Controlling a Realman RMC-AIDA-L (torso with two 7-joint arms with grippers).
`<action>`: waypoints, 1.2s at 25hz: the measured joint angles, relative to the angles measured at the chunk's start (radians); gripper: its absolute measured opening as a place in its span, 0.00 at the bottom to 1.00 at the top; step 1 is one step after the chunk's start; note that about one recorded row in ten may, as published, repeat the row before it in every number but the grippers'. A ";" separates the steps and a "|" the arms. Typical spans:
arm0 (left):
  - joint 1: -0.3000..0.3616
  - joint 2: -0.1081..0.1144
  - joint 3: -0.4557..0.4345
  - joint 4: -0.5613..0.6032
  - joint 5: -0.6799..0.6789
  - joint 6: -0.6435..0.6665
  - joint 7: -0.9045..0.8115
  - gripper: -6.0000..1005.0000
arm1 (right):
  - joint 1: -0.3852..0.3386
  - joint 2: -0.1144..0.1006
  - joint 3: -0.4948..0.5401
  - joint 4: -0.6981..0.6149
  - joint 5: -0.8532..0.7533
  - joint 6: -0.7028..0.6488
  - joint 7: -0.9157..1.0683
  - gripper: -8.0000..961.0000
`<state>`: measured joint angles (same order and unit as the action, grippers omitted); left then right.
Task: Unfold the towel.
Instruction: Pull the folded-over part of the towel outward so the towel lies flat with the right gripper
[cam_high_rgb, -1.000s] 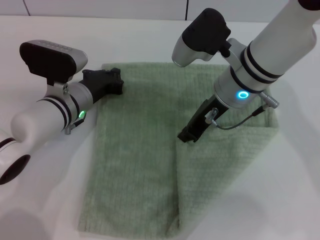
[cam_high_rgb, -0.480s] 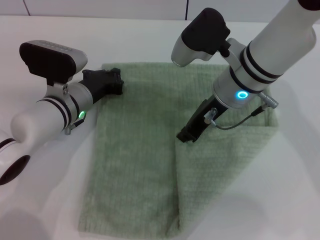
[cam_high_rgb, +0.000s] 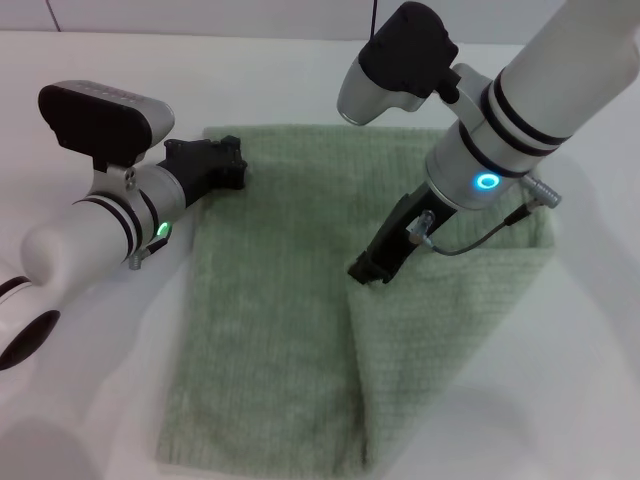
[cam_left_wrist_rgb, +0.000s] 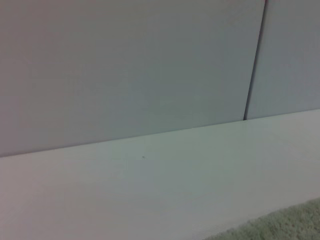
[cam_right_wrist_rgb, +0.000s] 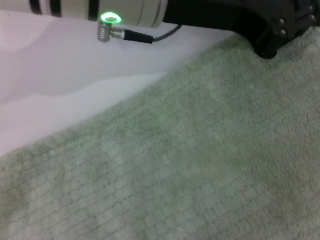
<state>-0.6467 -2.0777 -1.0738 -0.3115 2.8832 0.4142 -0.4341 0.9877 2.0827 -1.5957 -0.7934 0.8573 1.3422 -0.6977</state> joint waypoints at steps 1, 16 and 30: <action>0.001 0.000 0.000 0.000 0.000 0.000 0.000 0.00 | -0.008 -0.001 0.001 -0.024 -0.002 0.012 0.005 0.04; 0.001 0.001 0.000 0.000 -0.002 0.000 0.000 0.00 | -0.097 -0.004 0.002 -0.308 -0.065 0.215 0.084 0.04; 0.003 0.001 0.000 -0.010 -0.002 0.000 0.000 0.00 | -0.171 -0.004 -0.006 -0.490 -0.104 0.348 0.159 0.04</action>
<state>-0.6442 -2.0770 -1.0738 -0.3216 2.8808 0.4141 -0.4341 0.8170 2.0791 -1.6020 -1.2830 0.7535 1.6905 -0.5389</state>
